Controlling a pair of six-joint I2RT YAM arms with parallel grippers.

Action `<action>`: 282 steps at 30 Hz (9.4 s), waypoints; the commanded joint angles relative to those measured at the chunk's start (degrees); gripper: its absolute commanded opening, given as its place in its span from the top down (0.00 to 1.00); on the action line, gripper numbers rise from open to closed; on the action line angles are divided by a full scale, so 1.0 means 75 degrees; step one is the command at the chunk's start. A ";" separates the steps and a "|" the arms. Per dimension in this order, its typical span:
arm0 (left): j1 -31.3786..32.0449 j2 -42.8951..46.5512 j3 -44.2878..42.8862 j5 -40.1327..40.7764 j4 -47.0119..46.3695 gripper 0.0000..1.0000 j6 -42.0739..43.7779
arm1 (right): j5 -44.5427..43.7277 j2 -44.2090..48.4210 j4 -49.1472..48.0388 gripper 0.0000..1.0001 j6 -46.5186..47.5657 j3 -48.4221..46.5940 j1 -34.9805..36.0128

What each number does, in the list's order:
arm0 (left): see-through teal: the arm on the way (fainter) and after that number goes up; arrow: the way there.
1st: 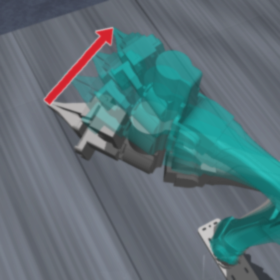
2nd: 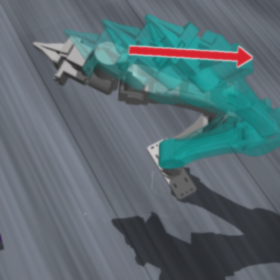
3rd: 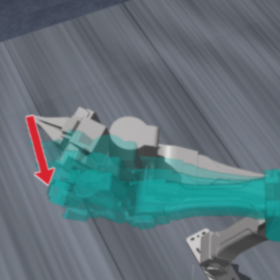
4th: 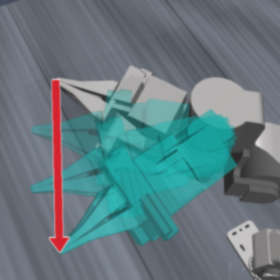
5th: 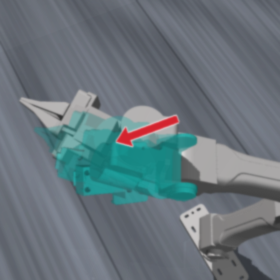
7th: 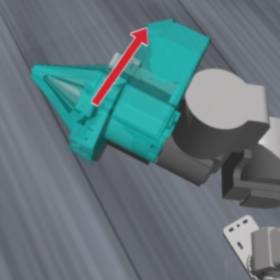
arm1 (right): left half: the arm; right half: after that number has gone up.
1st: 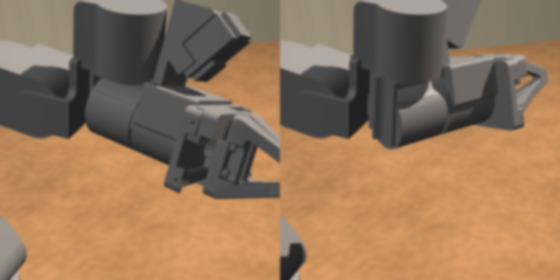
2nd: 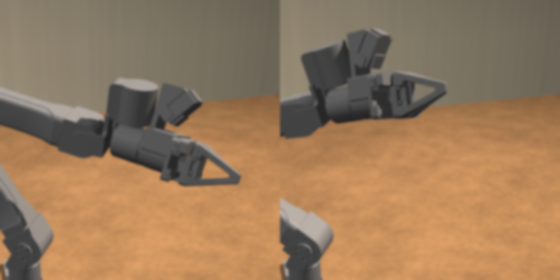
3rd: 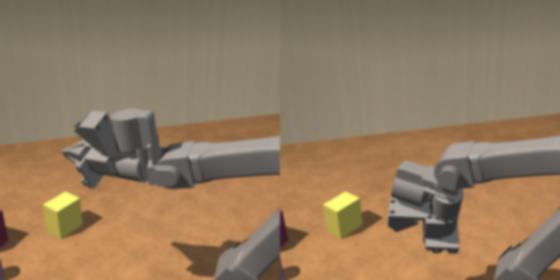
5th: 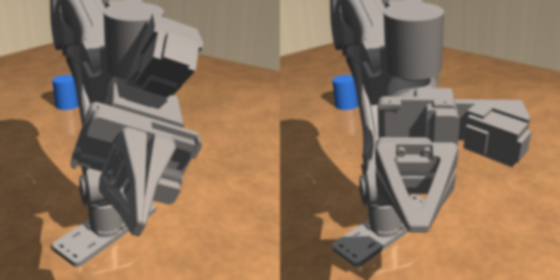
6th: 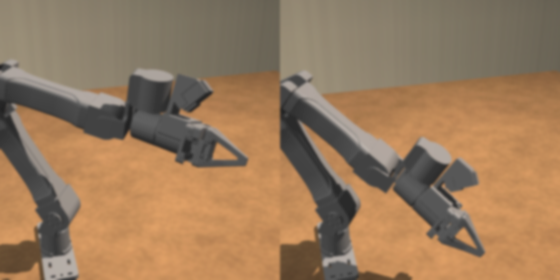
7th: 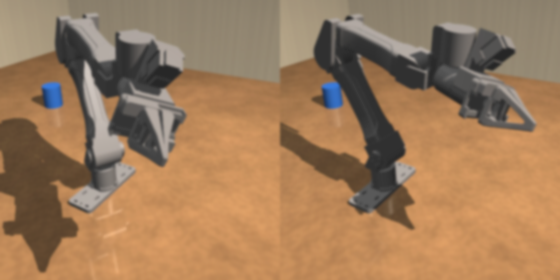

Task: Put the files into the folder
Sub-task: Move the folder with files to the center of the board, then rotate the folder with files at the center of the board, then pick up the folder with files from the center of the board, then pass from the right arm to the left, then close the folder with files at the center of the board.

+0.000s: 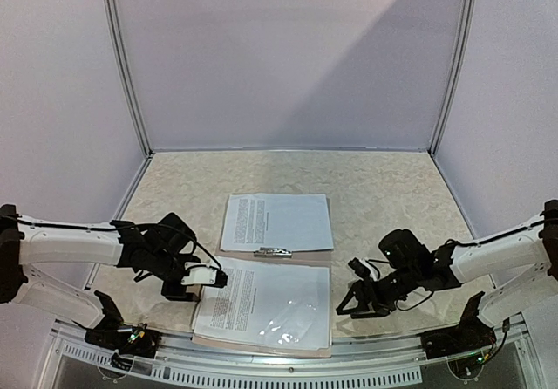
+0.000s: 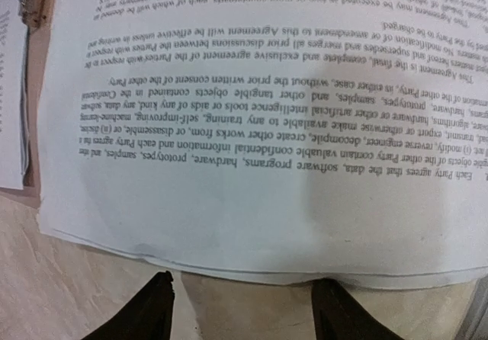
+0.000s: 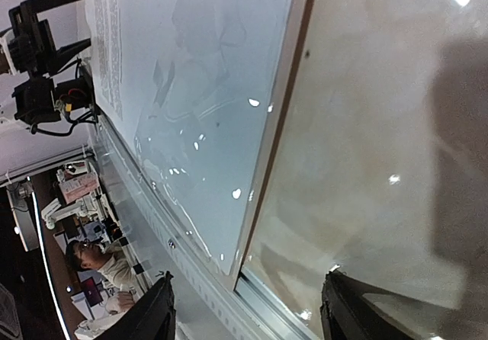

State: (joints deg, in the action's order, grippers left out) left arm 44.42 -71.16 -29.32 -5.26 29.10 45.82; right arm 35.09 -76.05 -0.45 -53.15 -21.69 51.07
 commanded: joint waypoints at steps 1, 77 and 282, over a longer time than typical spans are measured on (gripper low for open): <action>0.0242 -0.0260 0.0085 0.0068 0.0019 0.36 0.0003 | -0.0201 0.0053 -0.0049 0.35 -0.1312 0.0501 0.0803; -0.0465 0.0906 0.0283 0.1064 0.1541 0.22 0.0012 | -0.3189 -0.7189 0.3200 0.26 0.7930 -1.1215 -0.0153; -0.2121 -0.3407 -0.3307 -0.6949 -0.6452 0.01 -0.8213 | -0.3766 -0.4832 0.5937 1.00 0.4887 -0.5946 -0.5167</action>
State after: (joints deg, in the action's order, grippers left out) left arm 27.46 -99.72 -49.56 -57.63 -23.35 -19.70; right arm -6.02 -110.98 42.44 -16.14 -71.92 9.34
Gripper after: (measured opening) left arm 0.990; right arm 0.003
